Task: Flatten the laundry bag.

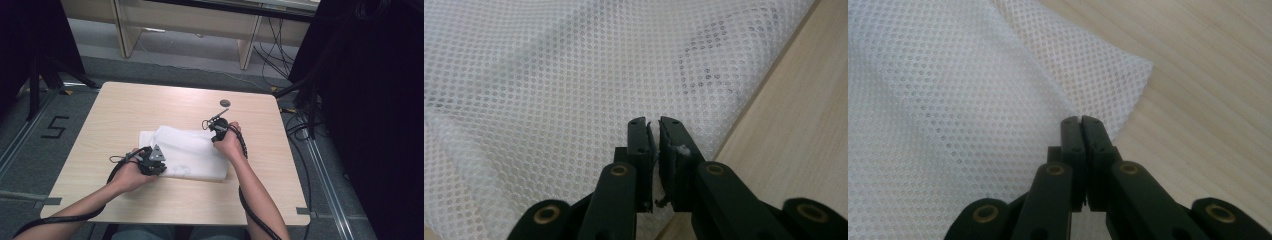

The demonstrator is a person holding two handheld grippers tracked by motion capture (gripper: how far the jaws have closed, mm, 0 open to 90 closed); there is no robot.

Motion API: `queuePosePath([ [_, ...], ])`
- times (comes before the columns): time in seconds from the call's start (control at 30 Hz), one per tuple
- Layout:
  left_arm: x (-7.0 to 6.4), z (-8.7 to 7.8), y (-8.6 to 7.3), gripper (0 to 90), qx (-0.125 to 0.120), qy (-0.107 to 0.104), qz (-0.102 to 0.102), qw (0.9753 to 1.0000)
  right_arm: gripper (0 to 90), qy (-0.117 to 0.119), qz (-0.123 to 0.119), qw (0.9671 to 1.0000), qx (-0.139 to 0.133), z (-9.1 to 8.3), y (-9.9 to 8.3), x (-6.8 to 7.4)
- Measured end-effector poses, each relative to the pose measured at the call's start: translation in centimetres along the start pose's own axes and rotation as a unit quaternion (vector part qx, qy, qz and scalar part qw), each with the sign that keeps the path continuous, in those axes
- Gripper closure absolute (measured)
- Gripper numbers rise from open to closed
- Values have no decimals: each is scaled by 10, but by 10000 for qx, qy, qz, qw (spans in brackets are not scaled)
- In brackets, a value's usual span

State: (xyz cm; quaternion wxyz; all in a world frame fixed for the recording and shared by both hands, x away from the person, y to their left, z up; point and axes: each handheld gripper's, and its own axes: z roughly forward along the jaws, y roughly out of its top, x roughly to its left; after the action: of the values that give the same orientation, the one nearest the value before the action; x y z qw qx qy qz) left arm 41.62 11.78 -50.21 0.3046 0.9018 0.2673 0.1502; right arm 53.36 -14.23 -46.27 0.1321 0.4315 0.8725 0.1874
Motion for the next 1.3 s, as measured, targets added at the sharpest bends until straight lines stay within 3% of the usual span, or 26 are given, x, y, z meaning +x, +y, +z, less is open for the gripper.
queuePosePath([
  [0.07,0,0,0,831,9,-9,8,10000,900,-10,-84,9999,-86,-2,0,0],
  [0.2,0,1,0,833,-9,34,-10,10000,900,81,0,9999,-76,-11,2,3],
  [0.47,1,2,1,834,-49,90,7,9999,900,81,-78,9994,-338,-28,4,7],
  [0.63,2,3,2,834,-58,109,-50,9999,900,114,-227,9984,-512,-39,5,12],
  [0.73,5,4,3,835,-49,159,-8,9999,900,162,-229,9980,-565,-47,7,17],
  [1.07,11,8,7,839,-27,150,-145,9998,900,262,-504,9947,-853,-65,4,36],
  [1.3,11,9,6,839,-73,186,-149,9997,900,536,-593,9923,-942,-74,-4,52],
])
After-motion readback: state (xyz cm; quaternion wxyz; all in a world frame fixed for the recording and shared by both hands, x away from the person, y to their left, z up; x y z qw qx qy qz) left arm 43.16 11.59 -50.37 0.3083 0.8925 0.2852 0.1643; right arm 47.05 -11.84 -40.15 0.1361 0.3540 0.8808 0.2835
